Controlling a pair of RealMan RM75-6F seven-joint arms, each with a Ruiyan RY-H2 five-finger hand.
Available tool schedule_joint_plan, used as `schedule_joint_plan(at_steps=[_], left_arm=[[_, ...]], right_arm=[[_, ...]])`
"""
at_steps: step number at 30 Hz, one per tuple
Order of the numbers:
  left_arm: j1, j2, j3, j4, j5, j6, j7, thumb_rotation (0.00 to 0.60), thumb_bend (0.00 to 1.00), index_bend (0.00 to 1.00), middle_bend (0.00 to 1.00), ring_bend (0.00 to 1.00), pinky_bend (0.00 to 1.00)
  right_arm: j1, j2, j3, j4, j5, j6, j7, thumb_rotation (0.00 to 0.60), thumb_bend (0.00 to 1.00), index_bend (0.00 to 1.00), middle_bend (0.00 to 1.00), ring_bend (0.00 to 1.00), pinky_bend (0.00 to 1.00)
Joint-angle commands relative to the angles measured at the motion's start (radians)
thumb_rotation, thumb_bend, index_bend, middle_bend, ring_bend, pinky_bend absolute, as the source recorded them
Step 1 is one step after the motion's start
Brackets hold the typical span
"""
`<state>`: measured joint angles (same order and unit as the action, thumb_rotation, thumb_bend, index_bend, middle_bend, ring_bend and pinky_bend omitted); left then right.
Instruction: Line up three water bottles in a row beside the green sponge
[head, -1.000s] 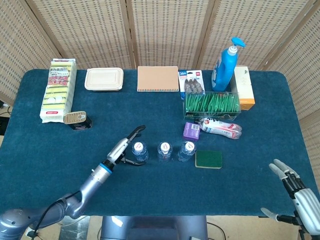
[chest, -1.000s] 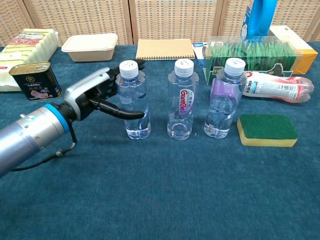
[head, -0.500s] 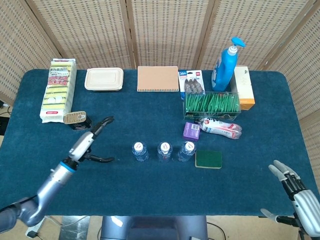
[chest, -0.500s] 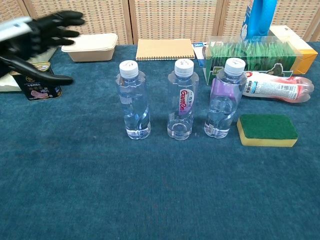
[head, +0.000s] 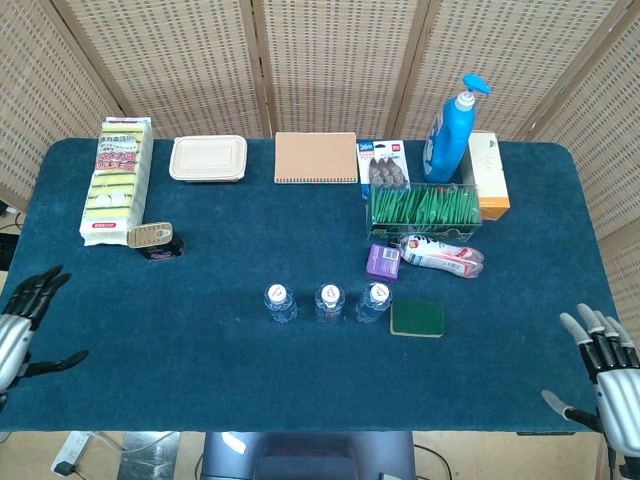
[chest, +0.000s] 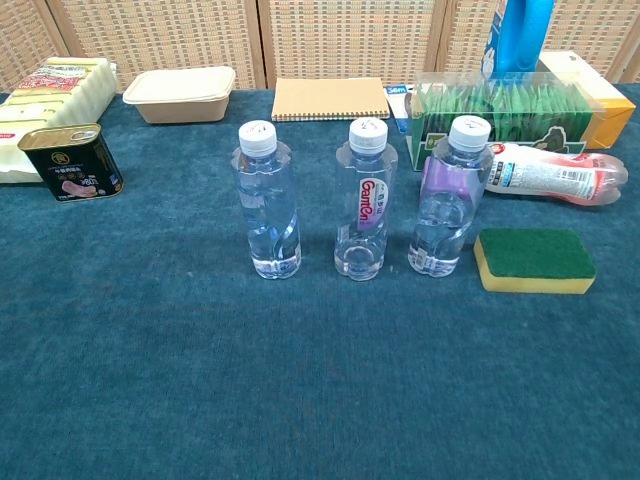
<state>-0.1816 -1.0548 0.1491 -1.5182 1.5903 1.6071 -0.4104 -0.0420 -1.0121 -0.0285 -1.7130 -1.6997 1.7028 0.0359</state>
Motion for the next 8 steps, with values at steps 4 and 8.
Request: schedule_joint_plan(at_steps=[4, 8], left_arm=[[0.118, -0.054, 0.037, 0.132, -0.022, 0.046, -0.039, 0.6, 0.08, 0.0, 0.0, 0.0, 0.01], [0.129, -0.043, 0.037, 0.131, -0.023, 0.029, -0.014, 0.6, 0.09, 0.0, 0.0, 0.0, 0.01]], right_arm=[[-0.016, -0.013, 0.021, -0.015, 0.019, 0.01, -0.052, 0.6, 0.0, 0.09, 0.0, 0.0, 0.0], [-0.021, -0.013, 0.019, -0.023, 0.013, 0.012, -0.07, 0.6, 0.0, 0.1, 0.0, 0.0, 0.0]])
